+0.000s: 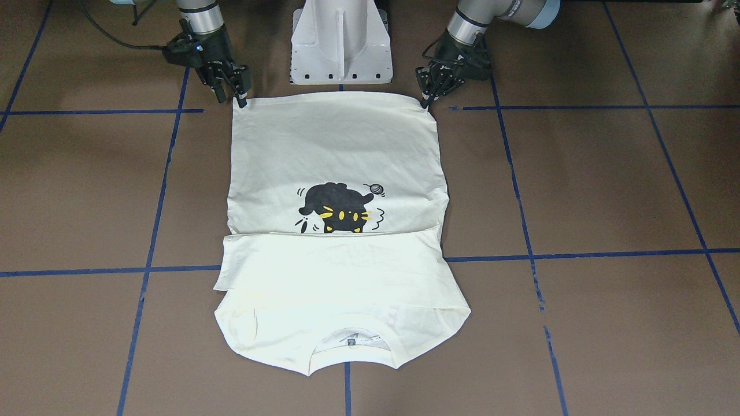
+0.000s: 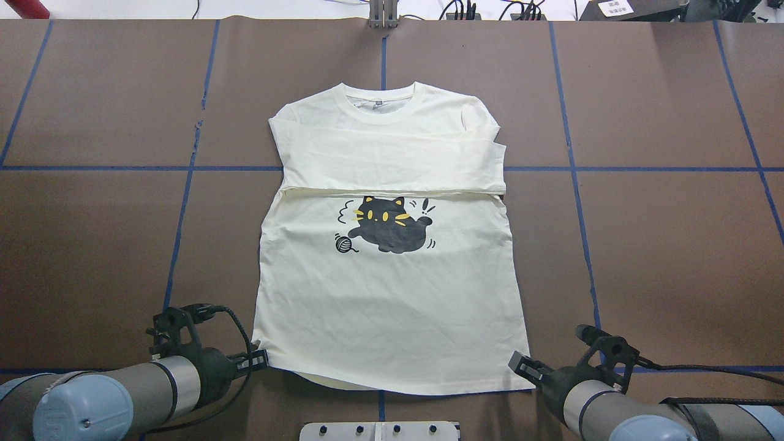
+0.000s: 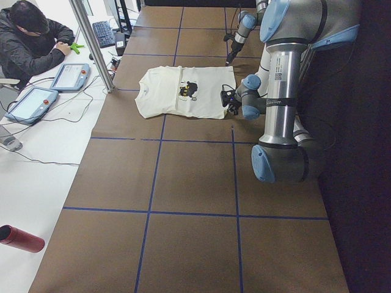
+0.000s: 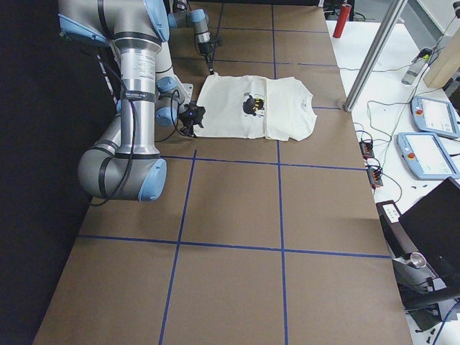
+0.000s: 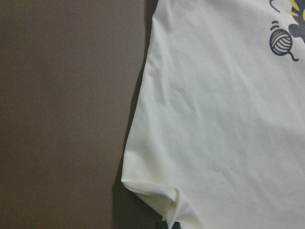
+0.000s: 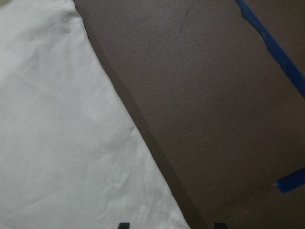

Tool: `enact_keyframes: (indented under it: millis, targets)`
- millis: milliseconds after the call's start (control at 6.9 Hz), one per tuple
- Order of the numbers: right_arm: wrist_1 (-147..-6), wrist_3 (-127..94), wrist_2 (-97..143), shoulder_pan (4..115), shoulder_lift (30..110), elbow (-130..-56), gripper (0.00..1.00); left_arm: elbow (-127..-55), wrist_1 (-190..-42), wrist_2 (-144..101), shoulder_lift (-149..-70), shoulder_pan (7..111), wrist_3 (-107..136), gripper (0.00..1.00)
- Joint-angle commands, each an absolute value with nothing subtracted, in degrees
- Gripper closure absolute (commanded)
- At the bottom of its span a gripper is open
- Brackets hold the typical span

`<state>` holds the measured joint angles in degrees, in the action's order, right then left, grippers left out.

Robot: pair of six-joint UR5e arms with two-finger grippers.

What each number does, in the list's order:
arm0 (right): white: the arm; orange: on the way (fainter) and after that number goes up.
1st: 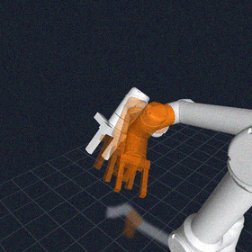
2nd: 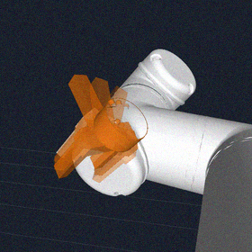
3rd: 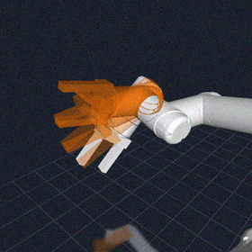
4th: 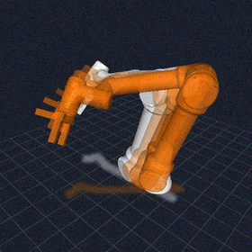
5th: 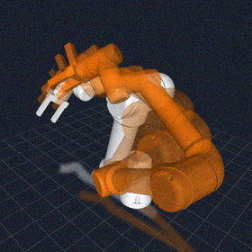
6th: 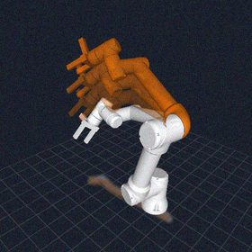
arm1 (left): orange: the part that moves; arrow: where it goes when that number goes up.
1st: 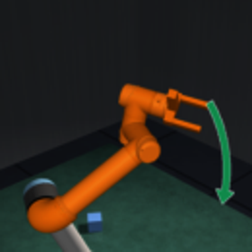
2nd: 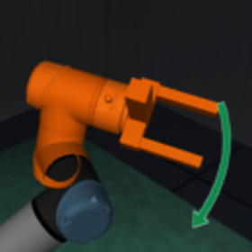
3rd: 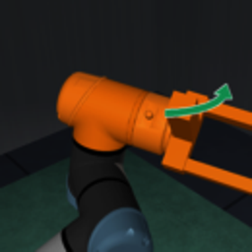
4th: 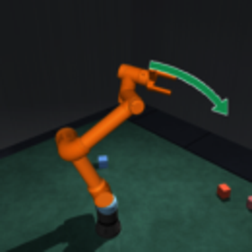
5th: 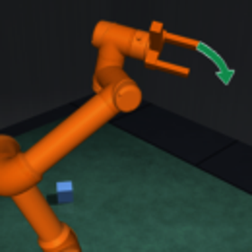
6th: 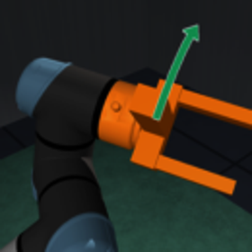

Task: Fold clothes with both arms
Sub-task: 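Lower both grippers and pinch the hem corners nearest the robot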

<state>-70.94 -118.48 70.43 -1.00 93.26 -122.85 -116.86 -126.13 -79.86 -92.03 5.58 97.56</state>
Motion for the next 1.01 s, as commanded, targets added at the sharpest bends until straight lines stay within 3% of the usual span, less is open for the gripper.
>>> enact_keyframes:
  millis: [0,290,579,724,869]
  targets:
    - [-71.1,-118.5,70.6,-1.3,92.5,-122.3,0.4,-116.9,-126.1,-79.8,-92.0,5.7,97.6,1.0]
    - [-73.2,-118.5,70.8,-2.2,92.6,-122.3,0.41,-116.9,-126.1,-79.8,-92.0,5.7,97.6,1.0]
    - [-73.4,-118.8,70.7,-2.8,92.6,-122.3,0.48,-116.9,-126.1,-79.8,-92.0,5.7,97.6,1.0]
    - [-73.4,-119.9,70.4,-3.2,92.5,-122.3,0.62,-117.0,-126.1,-79.8,-91.9,5.7,97.6,1.0]
    - [-73.4,-120.7,70.3,-3.5,92.5,-122.1,1.0,-117.1,-126.1,-79.8,-91.9,5.7,97.6,1.0]
